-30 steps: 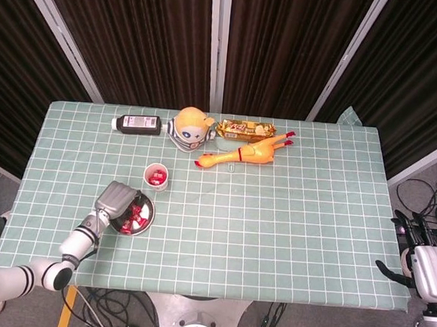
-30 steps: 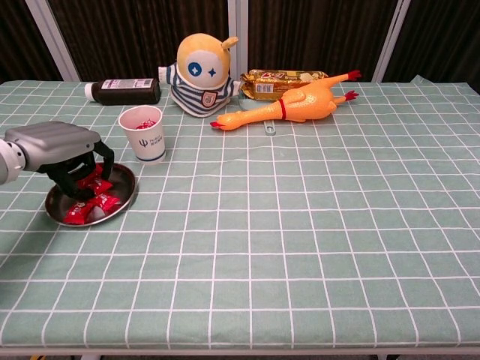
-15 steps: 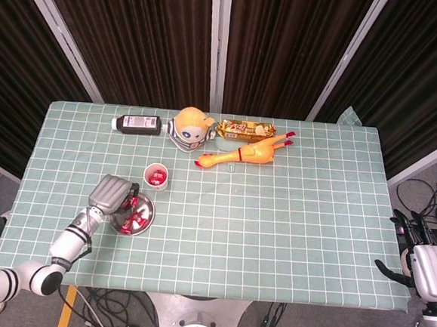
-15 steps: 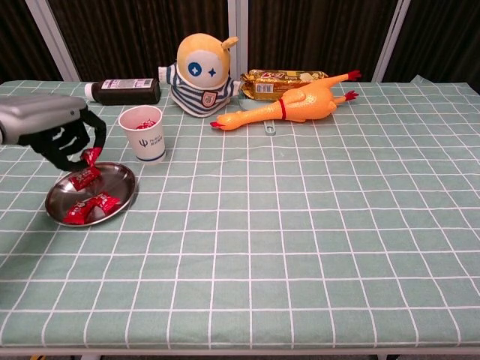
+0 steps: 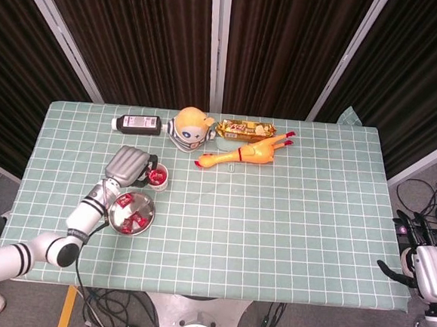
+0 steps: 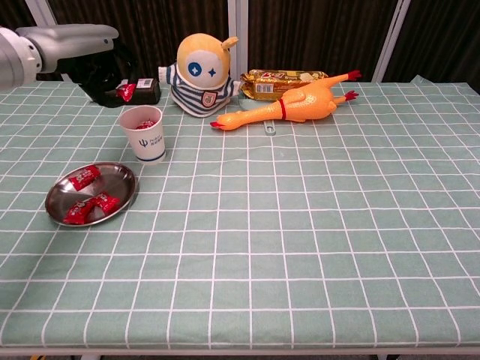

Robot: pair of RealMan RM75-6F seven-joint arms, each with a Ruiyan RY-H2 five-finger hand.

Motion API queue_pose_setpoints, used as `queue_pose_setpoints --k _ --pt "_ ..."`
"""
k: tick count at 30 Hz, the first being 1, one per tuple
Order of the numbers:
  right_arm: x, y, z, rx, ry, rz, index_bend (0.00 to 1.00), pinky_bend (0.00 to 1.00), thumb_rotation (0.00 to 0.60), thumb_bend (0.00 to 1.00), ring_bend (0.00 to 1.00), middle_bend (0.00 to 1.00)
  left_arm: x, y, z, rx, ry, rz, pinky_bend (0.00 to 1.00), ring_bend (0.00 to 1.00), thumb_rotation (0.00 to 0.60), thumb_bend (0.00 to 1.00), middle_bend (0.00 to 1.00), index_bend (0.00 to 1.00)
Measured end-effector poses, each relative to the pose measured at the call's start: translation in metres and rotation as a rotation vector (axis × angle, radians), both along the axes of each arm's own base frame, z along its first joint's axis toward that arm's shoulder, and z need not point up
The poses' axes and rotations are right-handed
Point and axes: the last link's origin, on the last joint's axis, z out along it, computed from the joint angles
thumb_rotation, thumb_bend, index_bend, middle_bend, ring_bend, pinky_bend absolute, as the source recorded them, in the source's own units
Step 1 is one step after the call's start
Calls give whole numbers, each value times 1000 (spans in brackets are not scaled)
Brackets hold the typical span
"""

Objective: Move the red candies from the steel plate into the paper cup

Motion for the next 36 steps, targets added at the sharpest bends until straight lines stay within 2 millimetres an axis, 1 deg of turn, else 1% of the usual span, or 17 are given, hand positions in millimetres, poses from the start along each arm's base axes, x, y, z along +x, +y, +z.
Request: queue_pose_setpoints --k 6,8,10,13,17,19,22,23,25,27,29,32,36 --pt "-2 -1 0 1 -1 -6 41 213 600 79 10 204 1 9 -16 -25 43 35 982 815 600 367 902 554" --pt "-2 -1 0 3 -1 -6 41 213 600 79 10 204 1 9 -21 -37 56 42 982 815 600 367 898 512" --pt "-2 -2 -1 5 -2 -6 41 213 600 80 10 204 1 8 -23 -50 60 43 982 814 600 366 892 418" --pt "-2 -3 -1 7 -2 -5 41 213 600 79 10 204 2 5 -23 -54 46 42 982 813 600 363 889 360" --pt "0 -3 -1 9 -2 1 41 214 600 79 10 203 -2 -3 -12 -21 5 46 982 812 600 360 888 356" --pt "1 -4 -1 11 1 5 41 214 600 79 10 203 -9 -9 -4 1 -19 57 982 812 600 359 887 363" --pt "2 -5 -2 15 1 11 41 214 600 79 10 204 -29 -23 12 34 -31 88 982 812 600 358 886 392" --pt "3 -5 -3 16 1 12 41 214 600 79 10 204 -39 -30 17 35 -25 105 982 812 600 358 885 398" --pt "4 -6 -4 18 1 16 41 214 600 79 10 203 -53 -40 22 25 -10 131 982 812 600 357 885 412" --pt "5 -6 -5 21 0 19 41 214 600 79 10 203 -64 -49 21 3 13 150 982 811 600 357 884 418" --pt "6 -6 -6 24 -1 24 41 214 600 78 10 203 -71 -53 17 -22 36 165 982 811 600 357 884 419" --pt "7 -5 -6 24 0 26 41 214 600 79 10 203 -81 -57 9 -65 68 197 982 811 600 358 884 418" --pt "8 -3 -4 19 4 27 41 214 600 79 10 203 -93 -56 -2 -93 121 231 982 811 600 362 885 408"
